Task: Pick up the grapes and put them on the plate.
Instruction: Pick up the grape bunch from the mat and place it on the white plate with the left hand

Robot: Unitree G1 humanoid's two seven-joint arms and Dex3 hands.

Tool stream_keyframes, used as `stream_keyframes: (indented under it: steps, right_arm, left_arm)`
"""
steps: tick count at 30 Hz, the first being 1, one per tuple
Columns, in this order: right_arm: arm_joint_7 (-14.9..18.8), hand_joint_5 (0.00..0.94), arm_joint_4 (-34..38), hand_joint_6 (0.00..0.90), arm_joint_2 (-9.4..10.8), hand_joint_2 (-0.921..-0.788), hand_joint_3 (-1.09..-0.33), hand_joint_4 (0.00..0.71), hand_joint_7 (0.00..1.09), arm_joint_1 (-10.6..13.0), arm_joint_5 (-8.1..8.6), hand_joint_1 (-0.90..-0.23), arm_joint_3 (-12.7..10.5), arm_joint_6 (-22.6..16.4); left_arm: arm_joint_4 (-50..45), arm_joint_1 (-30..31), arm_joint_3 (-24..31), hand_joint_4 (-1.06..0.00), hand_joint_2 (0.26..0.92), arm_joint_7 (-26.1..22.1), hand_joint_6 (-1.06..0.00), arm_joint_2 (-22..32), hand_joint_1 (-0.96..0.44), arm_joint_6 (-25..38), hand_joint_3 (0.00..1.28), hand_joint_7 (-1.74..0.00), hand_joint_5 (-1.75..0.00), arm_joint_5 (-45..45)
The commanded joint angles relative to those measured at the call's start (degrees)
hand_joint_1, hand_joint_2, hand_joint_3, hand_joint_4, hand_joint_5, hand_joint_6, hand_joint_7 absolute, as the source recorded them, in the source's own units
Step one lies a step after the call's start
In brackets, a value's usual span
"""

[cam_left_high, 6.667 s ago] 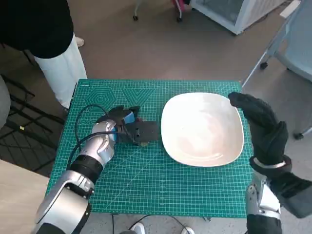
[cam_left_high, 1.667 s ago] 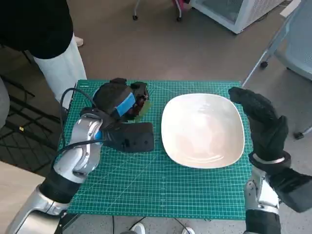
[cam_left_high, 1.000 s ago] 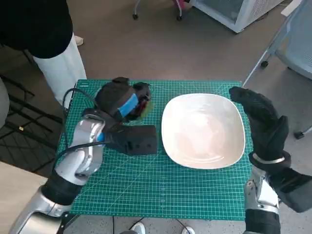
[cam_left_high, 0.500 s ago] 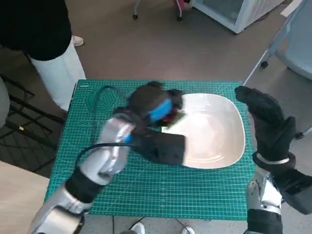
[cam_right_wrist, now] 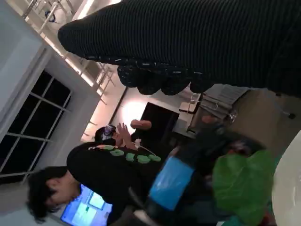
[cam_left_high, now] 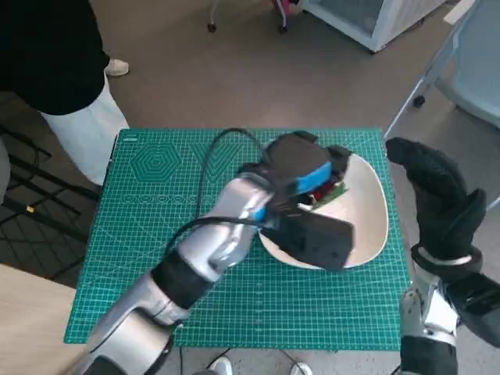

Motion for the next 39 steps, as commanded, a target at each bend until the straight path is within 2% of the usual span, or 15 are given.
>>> stream_keyframes:
  steps: [1, 7, 11, 17, 31, 33, 35, 37, 38, 39]
  right_arm:
    - [0.15, 0.000, 0.16, -0.001, -0.42, -0.921, -0.670, 0.198, 0.39, 1.53, 0.43, -0.583, -0.54, 0.04]
    - [-0.18, 0.000, 0.07, -0.001, -0.34, -0.921, -0.669, 0.194, 0.38, 1.72, 0.25, -0.581, -0.96, -0.28]
    - [-0.34, 0.000, 0.06, -0.001, -0.28, -0.921, -0.667, 0.192, 0.38, 1.82, 0.12, -0.578, -1.19, -0.64]
    - [-0.71, 0.001, 0.09, 0.000, -0.26, -0.921, -0.666, 0.194, 0.38, 2.02, -0.33, -0.577, -1.32, -0.97]
    - [-1.70, 0.000, 0.06, -0.001, -0.31, -0.921, -0.671, 0.192, 0.36, 2.12, -1.21, -0.575, -0.99, -1.16]
    - [-1.87, 0.000, 0.06, -0.001, -0.31, -0.921, -0.672, 0.192, 0.36, 2.08, -1.40, -0.576, -0.88, -1.17]
    - [-2.06, 0.000, 0.09, -0.001, -0.31, -0.921, -0.673, 0.191, 0.35, 2.03, -1.66, -0.579, -0.77, -1.24]
    - [-2.25, 0.000, 0.20, -0.001, -0.31, -0.921, -0.673, 0.190, 0.35, 1.96, -1.97, -0.579, -0.70, -1.38]
    - [-2.34, 0.000, 0.26, -0.001, -0.32, -0.921, -0.674, 0.190, 0.35, 1.92, -2.11, -0.577, -0.68, -1.44]
    - [-2.40, 0.000, 0.32, -0.001, -0.33, -0.921, -0.675, 0.189, 0.35, 1.89, -2.22, -0.574, -0.67, -1.49]
  left_arm:
    - [6.91, -4.25, -0.87, -0.56, 0.921, 1.39, -0.45, -3.63, 0.00, -0.61, 0.21, -1.27, -1.37, -0.55]
    - [14.79, -7.41, -1.12, -0.50, 0.921, 2.72, -0.41, -7.27, 0.01, -1.22, 0.26, -1.25, -1.49, -1.27]
    - [18.67, -8.63, -1.44, -0.43, 0.921, 4.33, -0.40, -8.75, 0.00, -1.58, 0.29, -1.38, -1.47, -1.47]
    - [22.28, -9.66, -2.11, -0.33, 0.921, 6.62, -0.33, -9.97, 0.00, -1.81, 0.36, -1.50, -1.53, -1.39]
    - [26.27, -10.36, -2.66, -0.29, 0.921, 10.60, -0.29, -10.58, 0.00, -3.13, 0.39, -1.55, -1.57, -1.77]
    - [26.64, -10.32, -2.45, -0.30, 0.906, 10.63, -0.29, -10.57, 0.08, -3.49, 0.42, -1.35, -1.59, -2.13]
    - [26.94, -10.26, -2.05, -0.33, 0.865, 10.15, -0.34, -10.56, 0.21, -3.83, 0.48, -0.91, -1.61, -2.79]
    - [27.35, -10.32, -1.70, -0.39, 0.856, 9.15, -0.40, -10.60, 0.29, -3.93, 0.45, -0.57, -1.57, -3.49]
    - [27.64, -10.43, -1.66, -0.40, 0.864, 8.54, -0.41, -10.63, 0.24, -3.87, 0.39, -0.49, -1.45, -3.72]
    - [27.93, -10.58, -1.77, -0.42, 0.878, 7.97, -0.42, -10.66, 0.14, -3.77, 0.30, -0.39, -1.24, -3.79]
